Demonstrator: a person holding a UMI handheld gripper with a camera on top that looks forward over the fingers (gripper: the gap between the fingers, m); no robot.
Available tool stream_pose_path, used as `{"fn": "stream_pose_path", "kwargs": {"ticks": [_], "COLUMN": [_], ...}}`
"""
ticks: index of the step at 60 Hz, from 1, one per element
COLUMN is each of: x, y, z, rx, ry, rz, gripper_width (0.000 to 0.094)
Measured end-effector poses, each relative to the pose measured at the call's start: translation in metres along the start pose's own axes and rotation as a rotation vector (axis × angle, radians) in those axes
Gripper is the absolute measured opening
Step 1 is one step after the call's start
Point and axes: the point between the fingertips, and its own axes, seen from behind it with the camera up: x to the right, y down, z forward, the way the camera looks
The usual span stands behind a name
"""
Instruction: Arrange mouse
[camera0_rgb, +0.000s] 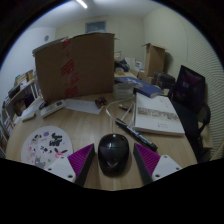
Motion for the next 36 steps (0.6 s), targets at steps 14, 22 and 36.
{"fn": "stream_pose_path", "kwargs": {"ticks": [14,22,36], "x": [0.005,0.006,-0.009], "y": [-0.002,0.0,-0.056], "z": [0.003,0.002,-0.07], "rx": [0.021,0.005,0.111], "ry": [0.035,0.034,0.087], "rz": [0.035,0.06,0.084], "gripper_width": [0.0528,0.0491,0.04]}}
